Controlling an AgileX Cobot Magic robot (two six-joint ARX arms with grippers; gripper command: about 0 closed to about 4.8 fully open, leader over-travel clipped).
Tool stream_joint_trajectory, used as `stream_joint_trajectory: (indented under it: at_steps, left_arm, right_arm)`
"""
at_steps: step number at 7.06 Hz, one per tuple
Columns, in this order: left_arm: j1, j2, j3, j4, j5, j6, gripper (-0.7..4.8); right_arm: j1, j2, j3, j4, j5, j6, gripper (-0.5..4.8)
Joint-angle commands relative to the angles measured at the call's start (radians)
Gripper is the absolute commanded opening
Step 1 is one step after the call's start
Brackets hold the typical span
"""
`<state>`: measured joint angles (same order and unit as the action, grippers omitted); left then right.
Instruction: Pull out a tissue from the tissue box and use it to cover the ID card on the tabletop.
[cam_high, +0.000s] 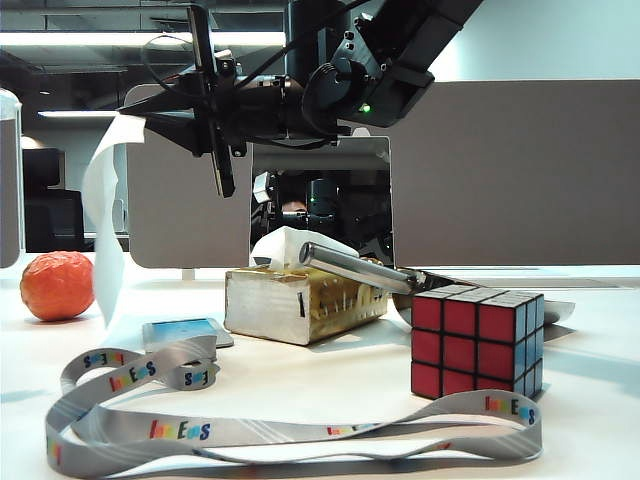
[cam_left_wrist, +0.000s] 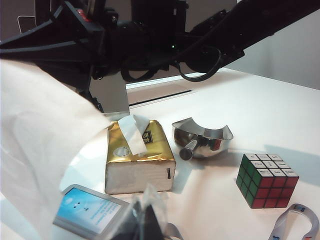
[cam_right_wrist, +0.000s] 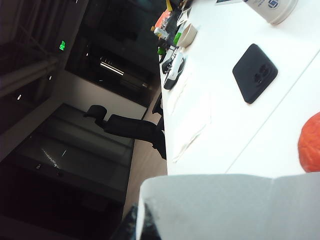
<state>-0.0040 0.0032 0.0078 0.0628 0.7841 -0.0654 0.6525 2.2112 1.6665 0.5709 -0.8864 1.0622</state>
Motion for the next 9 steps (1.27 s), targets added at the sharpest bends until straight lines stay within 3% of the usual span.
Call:
stream_joint_trajectory:
  at_steps: [1,3,5,9]
  left_arm:
    - [-0.001,0.001,0.003,0.005,0.002,-0.002,-0.06]
    - [-0.001,0.001,0.003,0.005,0.001,-0.002,-0.06]
    - [-0.001,0.001,0.003,0.005,0.002,-0.002,-0.06]
    - [-0.001,0.001,0.003,0.005,0.002,-0.002,-0.06]
  right_arm:
    - [-0.045,-0.010,0.003,-0.256,0.026,-0.062,-0.06]
    - [-0.058,-0.010,0.003,-0.580,0.130,-0.270,-0.06]
    - [-0.058,-0.010,0.003,-0.764,0.239,-0.419,-0.06]
    - [-0.068,-0.016,0.003,-0.775,0.335,-0.432,-0.05]
